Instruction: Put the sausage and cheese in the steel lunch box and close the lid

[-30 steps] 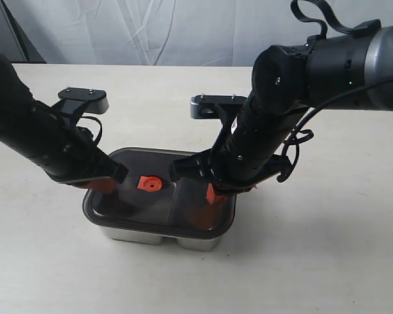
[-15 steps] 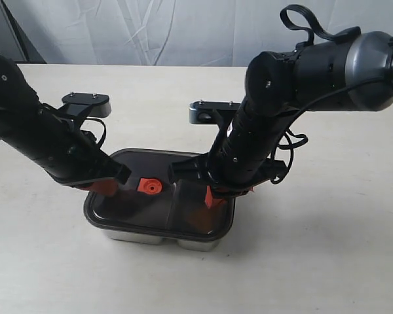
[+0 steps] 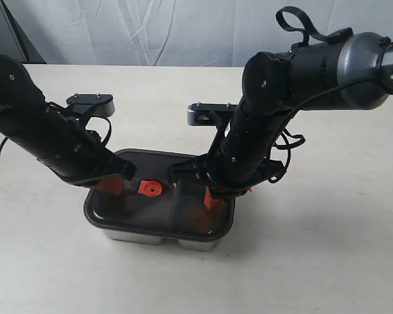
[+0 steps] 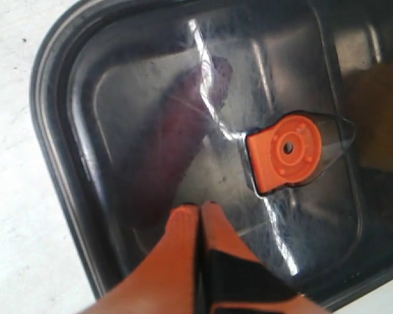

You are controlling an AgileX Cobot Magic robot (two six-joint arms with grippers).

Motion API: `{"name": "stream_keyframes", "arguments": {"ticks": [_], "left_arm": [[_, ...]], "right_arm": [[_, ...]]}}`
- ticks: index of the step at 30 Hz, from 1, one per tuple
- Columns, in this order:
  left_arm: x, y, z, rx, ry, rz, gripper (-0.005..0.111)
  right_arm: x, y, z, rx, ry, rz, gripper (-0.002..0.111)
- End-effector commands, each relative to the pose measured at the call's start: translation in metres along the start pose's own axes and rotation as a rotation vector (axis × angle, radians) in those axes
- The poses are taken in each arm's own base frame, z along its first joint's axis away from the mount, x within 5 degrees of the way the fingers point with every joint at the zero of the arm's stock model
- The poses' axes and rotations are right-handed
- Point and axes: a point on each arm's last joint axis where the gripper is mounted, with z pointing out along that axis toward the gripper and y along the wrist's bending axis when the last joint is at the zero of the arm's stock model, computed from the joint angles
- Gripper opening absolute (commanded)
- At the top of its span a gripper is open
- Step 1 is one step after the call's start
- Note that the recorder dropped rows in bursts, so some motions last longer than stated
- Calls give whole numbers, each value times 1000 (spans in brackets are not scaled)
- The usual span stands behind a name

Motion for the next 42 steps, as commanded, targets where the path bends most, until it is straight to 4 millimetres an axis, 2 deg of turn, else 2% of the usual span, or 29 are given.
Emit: {"name": "stream_keyframes", "arguments": {"ticks": [1,5,7,14,19,22,25,28,34,37,42], "left_arm": [[6,7,12,-28,49,16,0],[2,4,2,-41,0,39,0],[0,0,-11,-47,-58,55,0],[4,-24,-87,-70,-330,152,0],[26,-45,-149,-66,-548,216,0],[48,-56,-185,-61,-691,239,0],[74,-63,-209,-59,-804,257,0],[102,-67,-225,-60,-893,287,0],[149,-66,-235,-131,-992,366,0],[162,-66,-235,-124,-989,363,0],[170,-67,-239,-123,-1013,376,0]], "right_arm": [[4,-7,21,28,39,-28,-1],[3,-3,1,21,-24,-58,-1],[3,0,-18,14,-91,-85,-1],[17,8,-99,-37,-329,-143,-1],[36,11,-150,-65,-492,-192,-1],[50,10,-178,-62,-585,-229,-1],[66,8,-198,-78,-652,-244,-1],[82,3,-202,-91,-688,-247,-1],[111,-16,-183,-106,-770,-239,-1],[119,-22,-175,-111,-800,-234,-1],[124,-24,-170,-102,-743,-227,-1]]}}
